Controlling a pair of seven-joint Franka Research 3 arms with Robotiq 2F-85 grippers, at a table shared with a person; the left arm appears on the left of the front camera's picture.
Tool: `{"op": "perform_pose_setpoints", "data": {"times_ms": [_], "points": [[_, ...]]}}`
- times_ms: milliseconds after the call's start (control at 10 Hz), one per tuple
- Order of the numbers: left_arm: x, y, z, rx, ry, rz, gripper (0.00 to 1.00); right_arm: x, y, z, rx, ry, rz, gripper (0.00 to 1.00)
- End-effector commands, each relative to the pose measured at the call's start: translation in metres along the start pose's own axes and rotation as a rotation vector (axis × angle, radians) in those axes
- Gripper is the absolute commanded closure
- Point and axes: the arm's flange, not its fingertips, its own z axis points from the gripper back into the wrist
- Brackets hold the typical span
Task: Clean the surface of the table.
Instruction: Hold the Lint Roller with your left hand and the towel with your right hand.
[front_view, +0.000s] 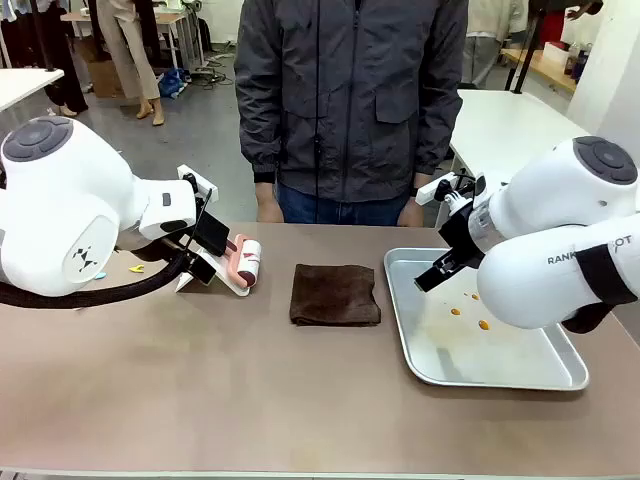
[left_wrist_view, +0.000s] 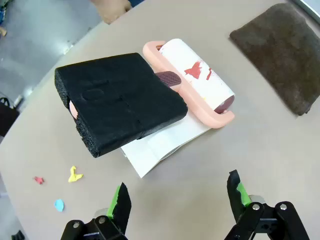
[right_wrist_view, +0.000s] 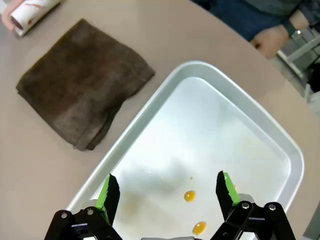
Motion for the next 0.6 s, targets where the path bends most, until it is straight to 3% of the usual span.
{"op": "perform_pose_setpoints", "data": {"times_ms": [0, 500], "points": [[0.0, 0.0, 0.0001, 0.0, 0.0, 0.0, 0.0, 0.0001, 0.0, 0.0001, 0.0, 0.0, 0.0, 0.0], [0.0, 0.0, 0.0001, 0.0, 0.0, 0.0, 0.0, 0.0001, 0.0, 0.0001, 0.0, 0.0, 0.0, 0.0]]}}
